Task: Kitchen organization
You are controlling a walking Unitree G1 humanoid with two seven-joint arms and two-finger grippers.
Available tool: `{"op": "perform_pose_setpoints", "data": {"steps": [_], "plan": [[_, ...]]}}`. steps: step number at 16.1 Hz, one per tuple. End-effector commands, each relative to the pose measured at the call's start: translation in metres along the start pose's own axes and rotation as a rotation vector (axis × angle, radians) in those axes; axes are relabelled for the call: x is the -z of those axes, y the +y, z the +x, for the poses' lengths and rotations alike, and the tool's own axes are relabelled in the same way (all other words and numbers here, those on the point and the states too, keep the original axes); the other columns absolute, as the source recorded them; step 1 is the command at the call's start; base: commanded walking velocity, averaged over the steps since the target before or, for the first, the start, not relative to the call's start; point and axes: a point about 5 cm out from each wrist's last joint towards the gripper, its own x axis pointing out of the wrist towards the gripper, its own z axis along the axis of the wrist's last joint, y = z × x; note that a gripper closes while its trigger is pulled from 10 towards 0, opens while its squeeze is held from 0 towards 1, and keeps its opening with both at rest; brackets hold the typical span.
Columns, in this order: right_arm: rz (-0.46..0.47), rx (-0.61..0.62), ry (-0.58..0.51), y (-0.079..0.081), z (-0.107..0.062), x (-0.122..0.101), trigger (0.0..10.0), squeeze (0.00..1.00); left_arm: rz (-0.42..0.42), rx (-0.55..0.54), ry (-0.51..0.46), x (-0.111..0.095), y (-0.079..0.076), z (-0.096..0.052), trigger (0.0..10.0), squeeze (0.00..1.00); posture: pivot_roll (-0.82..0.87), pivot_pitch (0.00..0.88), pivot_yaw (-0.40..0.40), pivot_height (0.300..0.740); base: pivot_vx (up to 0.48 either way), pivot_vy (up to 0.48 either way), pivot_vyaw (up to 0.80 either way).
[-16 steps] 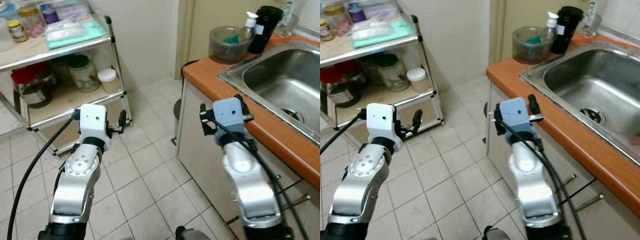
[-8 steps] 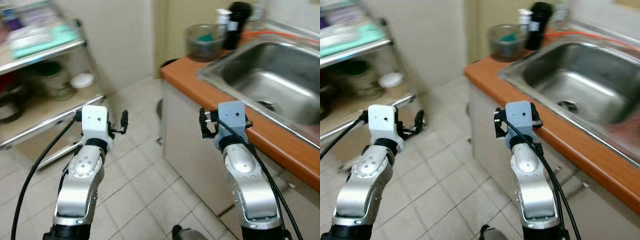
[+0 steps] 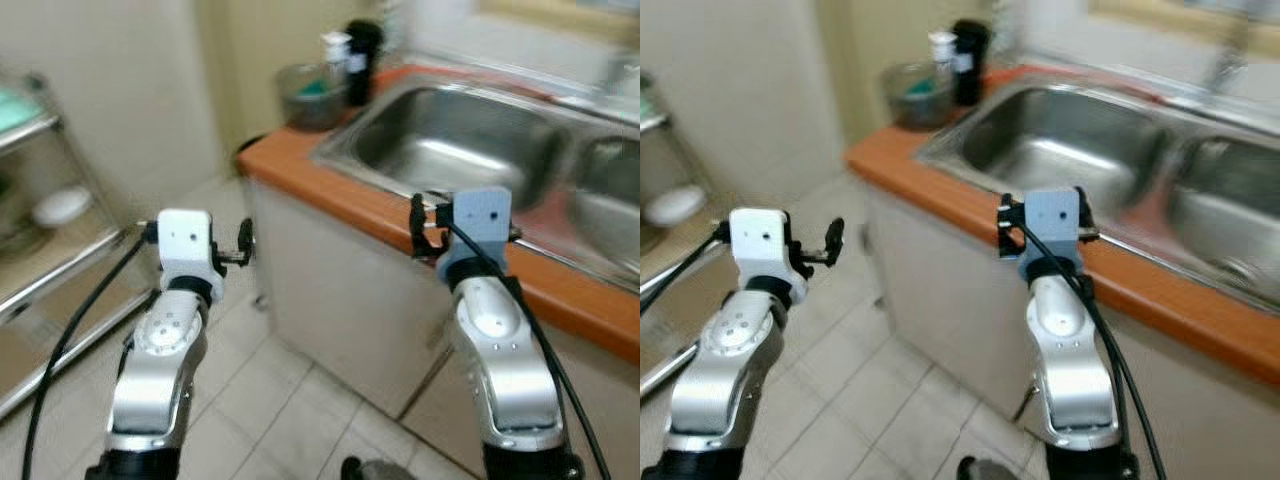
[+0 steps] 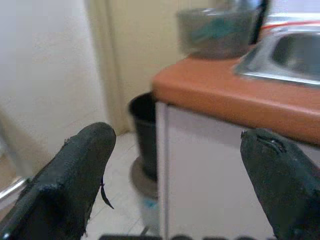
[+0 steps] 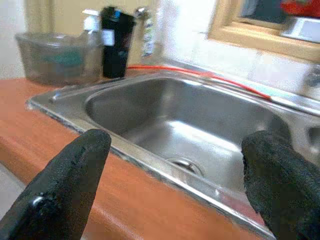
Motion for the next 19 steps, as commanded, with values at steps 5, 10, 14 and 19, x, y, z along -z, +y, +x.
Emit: {"op": "perform_pose_setpoints", "data": {"steps": [5, 10, 14, 19], "plan": [[0.003, 0.007, 0.008, -0.001, 0.000, -0.002, 10.0, 0.00, -0.070, -0.034, 0.009, -0.002, 0.003, -0.002, 10.0, 0.00, -0.03, 0.000, 0.042, 0.740, 0.000, 0.000, -0.16], [0.021, -0.010, 0.028, 0.001, -0.003, 0.001, 10.0, 0.00, -0.124, -0.036, -0.023, 0.000, 0.004, 0.000, 10.0, 0.00, -0.04, 0.000, 0.056, 0.740, 0.000, 0.000, -0.32], [-0.032, 0.051, 0.092, -0.004, -0.005, 0.008, 10.0, 0.00, -0.067, -0.057, -0.012, 0.003, 0.008, -0.002, 10.0, 0.00, -0.04, 0.000, 0.056, 0.740, 0.000, 0.000, -0.80], [-0.087, 0.060, 0.154, -0.018, 0.001, 0.020, 10.0, 0.00, -0.026, -0.037, -0.005, 0.005, 0.012, -0.005, 10.0, 0.00, -0.02, 0.000, 0.042, 0.740, 0.000, 0.066, -0.80]]}}
